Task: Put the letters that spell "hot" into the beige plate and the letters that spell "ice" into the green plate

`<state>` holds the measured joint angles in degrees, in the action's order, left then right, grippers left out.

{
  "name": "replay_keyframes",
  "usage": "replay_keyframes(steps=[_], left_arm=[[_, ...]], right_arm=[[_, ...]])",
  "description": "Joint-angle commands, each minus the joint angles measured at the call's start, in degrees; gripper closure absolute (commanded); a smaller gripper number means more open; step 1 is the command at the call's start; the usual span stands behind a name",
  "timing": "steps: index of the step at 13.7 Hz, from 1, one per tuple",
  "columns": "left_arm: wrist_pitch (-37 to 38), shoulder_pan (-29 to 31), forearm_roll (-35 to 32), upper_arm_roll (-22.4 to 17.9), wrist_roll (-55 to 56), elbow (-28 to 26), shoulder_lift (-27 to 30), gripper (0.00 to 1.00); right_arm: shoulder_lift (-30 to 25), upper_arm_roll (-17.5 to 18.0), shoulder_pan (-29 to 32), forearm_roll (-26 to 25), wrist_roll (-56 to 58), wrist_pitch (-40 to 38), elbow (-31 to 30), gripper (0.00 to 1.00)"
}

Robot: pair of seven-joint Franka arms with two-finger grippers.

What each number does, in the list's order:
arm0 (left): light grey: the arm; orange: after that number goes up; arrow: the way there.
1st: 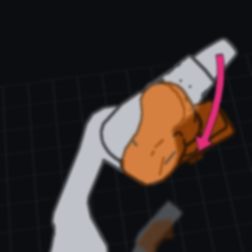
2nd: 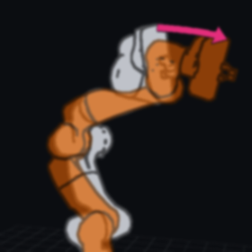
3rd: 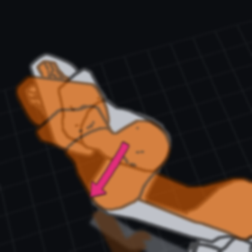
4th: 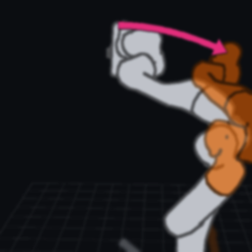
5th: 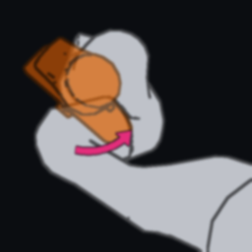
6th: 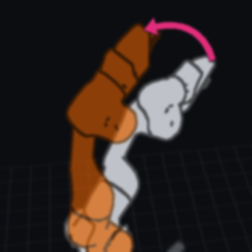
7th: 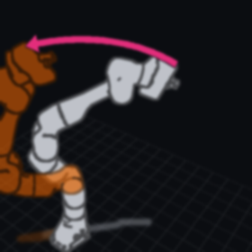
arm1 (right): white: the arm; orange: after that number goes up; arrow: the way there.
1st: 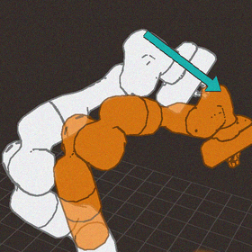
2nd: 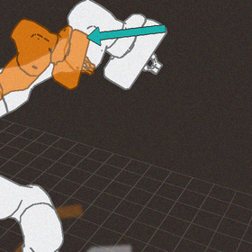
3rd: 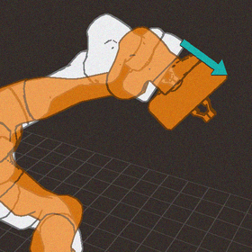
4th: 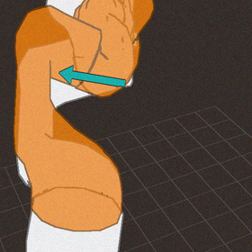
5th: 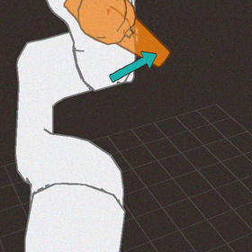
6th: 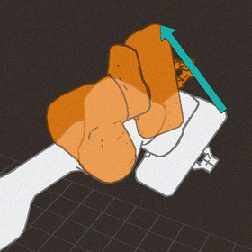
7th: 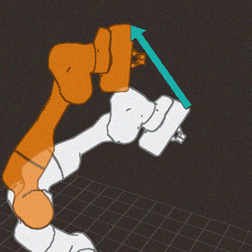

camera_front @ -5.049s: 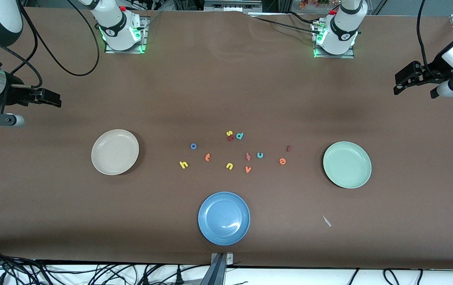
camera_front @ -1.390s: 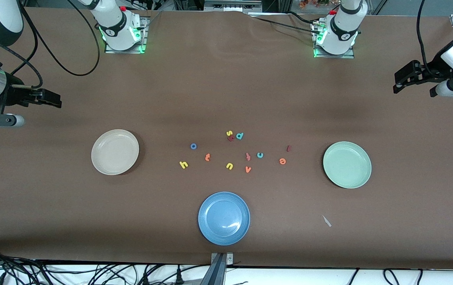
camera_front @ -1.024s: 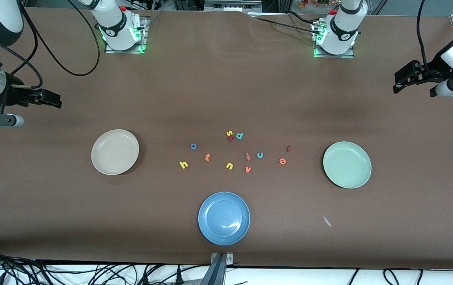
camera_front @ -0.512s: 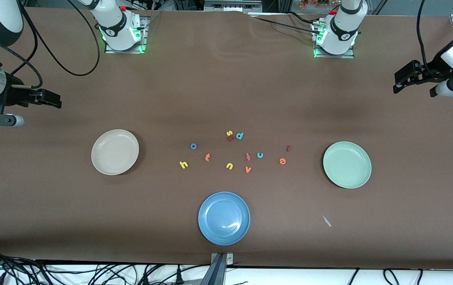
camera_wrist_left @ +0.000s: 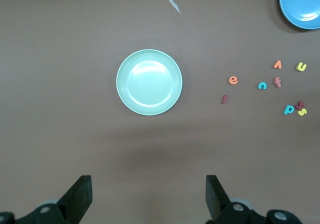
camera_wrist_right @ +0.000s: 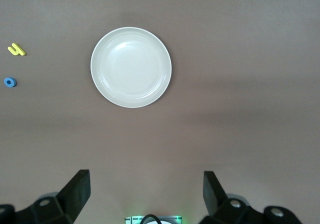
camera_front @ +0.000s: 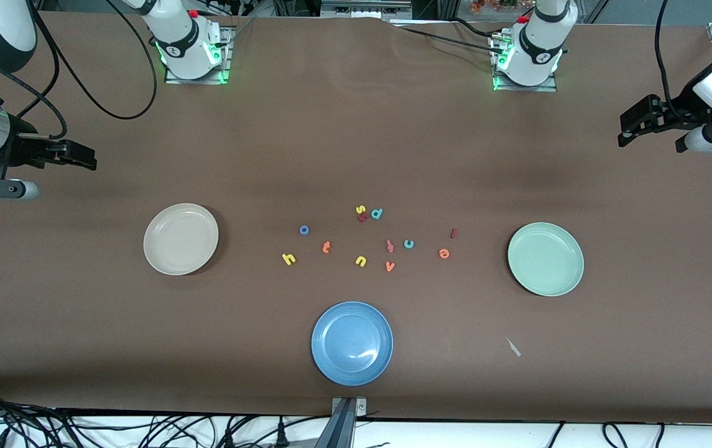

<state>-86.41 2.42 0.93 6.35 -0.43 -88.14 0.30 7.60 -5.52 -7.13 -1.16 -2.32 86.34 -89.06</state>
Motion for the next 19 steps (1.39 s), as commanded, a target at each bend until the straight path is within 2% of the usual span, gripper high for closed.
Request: replay_keyframes(steps=[1,19], left_arm=[[1.25,0.31,-0.75,0.42,-0.63,1.21,-0.04,0.00],[1.78,0.48,-0.75,0.33,-0.89,1.21,-0.04,0.00]], right_arm=[[-0.39,0.16,-0.08,0.11,-0.49,-0.03,0.21,0.00],[-0.48,0.16,-0.43,0.11,-0.49,0.41,0.03,0.00]])
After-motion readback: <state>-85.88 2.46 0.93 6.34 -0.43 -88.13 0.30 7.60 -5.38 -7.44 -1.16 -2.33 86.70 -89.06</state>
